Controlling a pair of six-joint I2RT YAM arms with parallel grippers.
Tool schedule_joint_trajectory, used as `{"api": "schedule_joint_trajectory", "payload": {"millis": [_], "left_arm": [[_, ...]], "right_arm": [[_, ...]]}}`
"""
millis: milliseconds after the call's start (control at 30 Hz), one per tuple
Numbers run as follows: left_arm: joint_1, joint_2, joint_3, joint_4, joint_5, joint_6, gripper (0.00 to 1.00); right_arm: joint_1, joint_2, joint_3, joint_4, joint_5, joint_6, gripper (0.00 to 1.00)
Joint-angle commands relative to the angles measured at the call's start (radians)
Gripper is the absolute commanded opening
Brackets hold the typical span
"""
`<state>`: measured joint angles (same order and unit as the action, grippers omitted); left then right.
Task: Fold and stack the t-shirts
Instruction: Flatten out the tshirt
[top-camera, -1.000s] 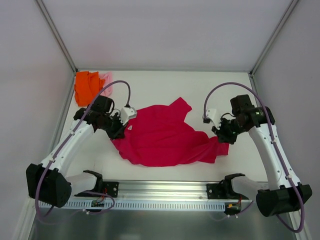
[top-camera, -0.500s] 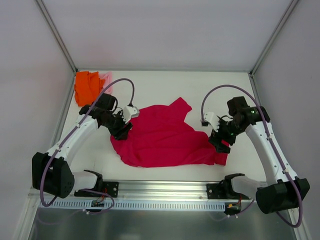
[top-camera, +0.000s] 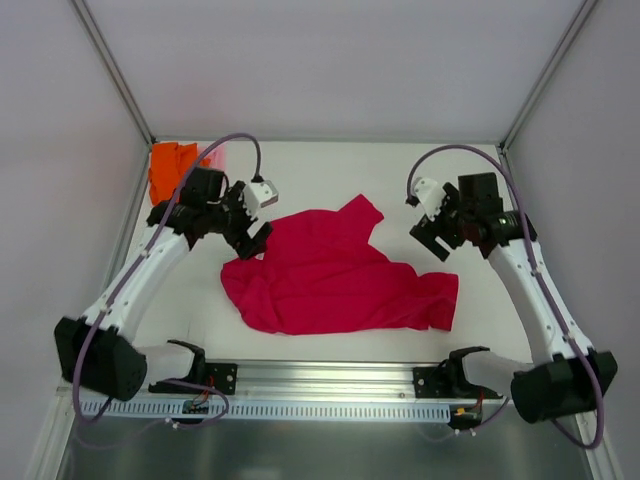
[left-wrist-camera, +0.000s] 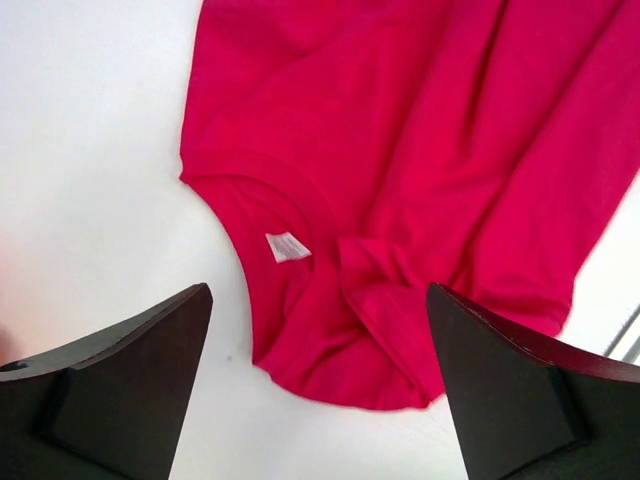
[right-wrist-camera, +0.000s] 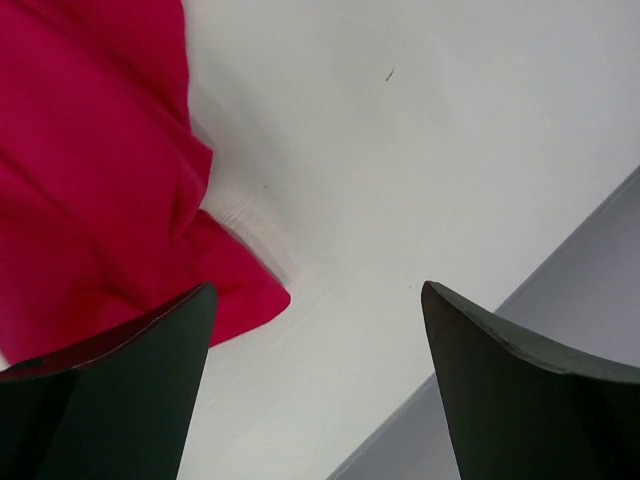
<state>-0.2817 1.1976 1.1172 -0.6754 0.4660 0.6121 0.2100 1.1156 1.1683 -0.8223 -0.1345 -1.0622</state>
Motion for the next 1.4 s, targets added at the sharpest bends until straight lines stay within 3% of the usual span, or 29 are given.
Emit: {"api": "schedule_joint_trajectory", "payload": {"millis": [0,100,300,533,600,667,700,833,1000,1167,1367], "left_arm": [[-0.004,0.187,0.076,0.083,0.023,-0.044,0.89],[-0.002,0.364,0.165,0.14,-0.042,-0.081,0.88],[-0.02,0.716,0.404,0.12,-0.151,-0.11,0.7],[-0.063,0.867,0.61,0.02,-0.185,-0.106,0.69],[-0.08,0.881,0.622,0.025,-0.202,-0.107,0.43],[-0.097,0.878,0.616,0.037,-0.208,-0.11,0.06],[-0.1,0.879,0.616,0.04,-0.204,-0.118,0.0],[-0.116,0.87,0.596,0.002,-0.159,-0.114,0.0],[-0.154,0.823,0.455,0.039,-0.133,-0.103,0.0],[-0.165,0.868,0.458,0.017,-0.116,-0.084,0.0],[-0.166,0.996,0.567,0.04,-0.279,-0.109,0.0]], "right_arm": [[0.005,0.153,0.027,0.12,0.072,0.083,0.88],[0.026,0.22,0.016,0.185,0.072,0.114,0.88],[0.057,0.28,0.024,0.209,0.046,0.131,0.78],[0.083,0.289,0.03,0.18,0.039,0.123,0.8],[0.088,0.296,0.028,0.187,0.039,0.12,0.81],[0.088,0.308,0.033,0.184,0.038,0.12,0.8],[0.089,0.312,0.034,0.183,0.035,0.117,0.8],[0.089,0.317,0.033,0.175,0.039,0.11,0.8],[0.089,0.303,0.027,0.172,0.032,0.102,0.8],[0.089,0.317,0.051,0.153,0.016,0.11,0.8],[0.089,0.313,0.051,0.149,0.016,0.11,0.8]]}}
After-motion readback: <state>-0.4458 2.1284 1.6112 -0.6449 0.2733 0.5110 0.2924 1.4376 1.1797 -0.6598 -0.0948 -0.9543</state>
